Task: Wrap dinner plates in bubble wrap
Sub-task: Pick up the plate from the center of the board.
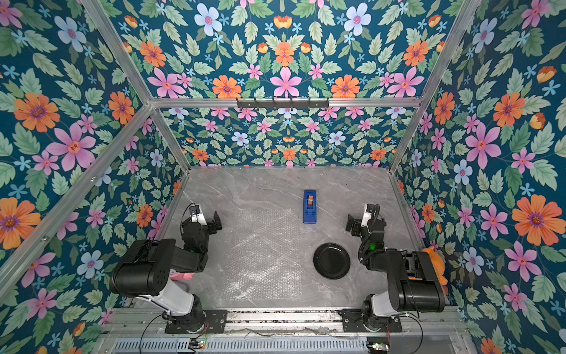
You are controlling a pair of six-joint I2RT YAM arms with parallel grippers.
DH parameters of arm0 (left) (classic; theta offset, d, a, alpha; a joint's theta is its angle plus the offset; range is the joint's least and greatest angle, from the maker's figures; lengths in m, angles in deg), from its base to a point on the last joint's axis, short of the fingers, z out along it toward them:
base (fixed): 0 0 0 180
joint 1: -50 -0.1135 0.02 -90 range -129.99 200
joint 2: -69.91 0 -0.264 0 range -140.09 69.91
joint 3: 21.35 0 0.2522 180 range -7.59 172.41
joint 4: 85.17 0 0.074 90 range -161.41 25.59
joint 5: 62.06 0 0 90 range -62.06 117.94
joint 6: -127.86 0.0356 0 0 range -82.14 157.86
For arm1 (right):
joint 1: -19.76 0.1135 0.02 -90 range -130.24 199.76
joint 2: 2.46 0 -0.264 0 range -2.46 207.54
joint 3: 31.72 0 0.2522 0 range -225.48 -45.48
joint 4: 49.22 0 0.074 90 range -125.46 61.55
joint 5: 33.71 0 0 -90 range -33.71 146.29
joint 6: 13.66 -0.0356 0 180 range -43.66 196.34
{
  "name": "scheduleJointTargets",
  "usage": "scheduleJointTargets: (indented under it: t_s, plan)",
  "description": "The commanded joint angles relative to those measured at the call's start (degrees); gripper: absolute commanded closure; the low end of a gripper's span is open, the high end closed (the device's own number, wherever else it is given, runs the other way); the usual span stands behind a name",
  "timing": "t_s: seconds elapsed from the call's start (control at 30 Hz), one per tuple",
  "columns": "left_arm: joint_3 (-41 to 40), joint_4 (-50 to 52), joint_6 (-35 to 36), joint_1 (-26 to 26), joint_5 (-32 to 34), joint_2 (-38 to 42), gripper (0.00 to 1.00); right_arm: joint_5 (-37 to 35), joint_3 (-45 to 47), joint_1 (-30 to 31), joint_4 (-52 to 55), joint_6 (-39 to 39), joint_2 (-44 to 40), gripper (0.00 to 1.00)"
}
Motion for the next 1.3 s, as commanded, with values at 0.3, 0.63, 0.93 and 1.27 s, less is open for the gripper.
scheduleJointTargets:
  t_s: [0.3,0.63,0.93,1.27]
  plan:
    - [8.6,21.1,-0.1,2.7,8.3,9.9,0.00,-13.7,-13.4,6.3,32.0,-1.7,-13.3,0.01]
    - [24.1,59.5,-25.8,5.2,10.0,22.3,0.08,-6.9,-26.4,5.4,74.5,-34.4,-22.8,0.05]
    - [26.6,75.1,-30.7,22.0,4.1,23.3,0.21,7.1,-25.7,6.8,93.9,-32.8,-25.1,0.25]
    - [23.0,79.9,-35.8,27.4,1.2,25.4,0.26,12.9,-12.6,9.2,98.3,-37.6,-31.8,0.34]
